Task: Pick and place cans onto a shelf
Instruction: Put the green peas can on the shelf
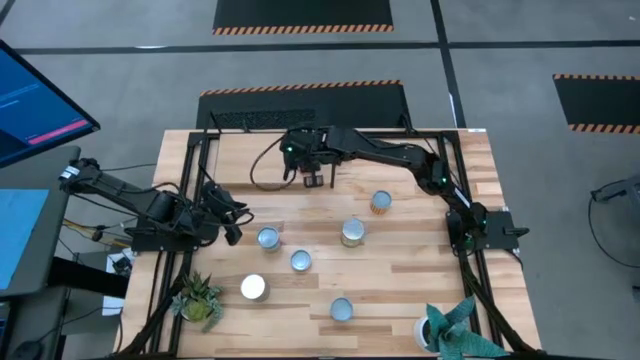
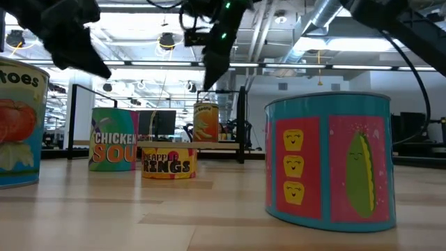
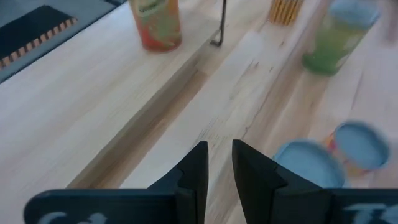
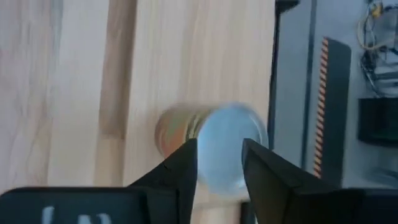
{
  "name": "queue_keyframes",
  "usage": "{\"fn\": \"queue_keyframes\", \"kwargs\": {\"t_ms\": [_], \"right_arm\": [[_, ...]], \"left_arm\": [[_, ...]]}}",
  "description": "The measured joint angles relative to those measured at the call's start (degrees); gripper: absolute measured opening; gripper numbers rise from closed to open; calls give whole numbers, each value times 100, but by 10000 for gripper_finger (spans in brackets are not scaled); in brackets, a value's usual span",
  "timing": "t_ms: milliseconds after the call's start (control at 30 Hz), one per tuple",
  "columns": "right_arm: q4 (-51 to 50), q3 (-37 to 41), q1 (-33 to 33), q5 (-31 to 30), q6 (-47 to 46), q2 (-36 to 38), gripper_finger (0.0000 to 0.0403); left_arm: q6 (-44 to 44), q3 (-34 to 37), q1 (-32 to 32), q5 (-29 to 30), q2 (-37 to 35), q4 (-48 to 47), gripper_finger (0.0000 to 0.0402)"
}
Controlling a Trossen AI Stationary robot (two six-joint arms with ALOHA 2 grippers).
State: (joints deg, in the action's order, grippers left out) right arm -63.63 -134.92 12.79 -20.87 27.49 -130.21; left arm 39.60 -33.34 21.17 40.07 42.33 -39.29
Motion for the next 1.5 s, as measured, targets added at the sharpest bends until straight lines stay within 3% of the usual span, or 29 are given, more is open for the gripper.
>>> {"fn": "queue_keyframes", "kwargs": {"t_ms": [100, 267, 367, 467, 633, 800, 933, 1133, 1300, 1500], "right_arm": [[-337, -3, -222, -269, -310, 422, 160], [-1407, -13, -635, -222, -1883, 1492, 149], [-2078, 16, -852, -232, -2966, 2066, 137], [-2613, 13, -1118, -330, -3970, 2559, 126], [-2677, 156, -1789, -542, -4930, 3277, 117], [-2615, 293, -2671, -1556, -5660, 3765, 116], [-2645, 644, -3391, -2064, -6265, 4048, 116], [-2640, 1154, -4404, -2903, -7109, 4337, 116], [-2642, 1449, -5048, -3264, -7649, 4485, 116], [-2639, 1457, -5460, -3560, -7656, 4487, 116]], "left_arm": [[-725, 0, -55, 237, 8, 1114, 62], [-3577, -7, -574, 346, 296, 4100, 62], [-4791, -19, -1191, -268, 597, 5572, 62], [-4860, -260, -1931, -1343, 966, 5950, 62], [-4573, -1124, -2742, -2477, 1750, 5002, 62], [-5090, -2249, -3060, -2595, 2686, 4098, 62], [-5521, -3243, -3285, -2628, 3480, 2839, 62], [-5508, -4554, -3669, -3103, 4733, 1332, 62], [-5607, -5335, -3836, -2887, 5672, 544, 62], [-5751, -5940, -3998, -2489, 6432, -109, 62]]}}
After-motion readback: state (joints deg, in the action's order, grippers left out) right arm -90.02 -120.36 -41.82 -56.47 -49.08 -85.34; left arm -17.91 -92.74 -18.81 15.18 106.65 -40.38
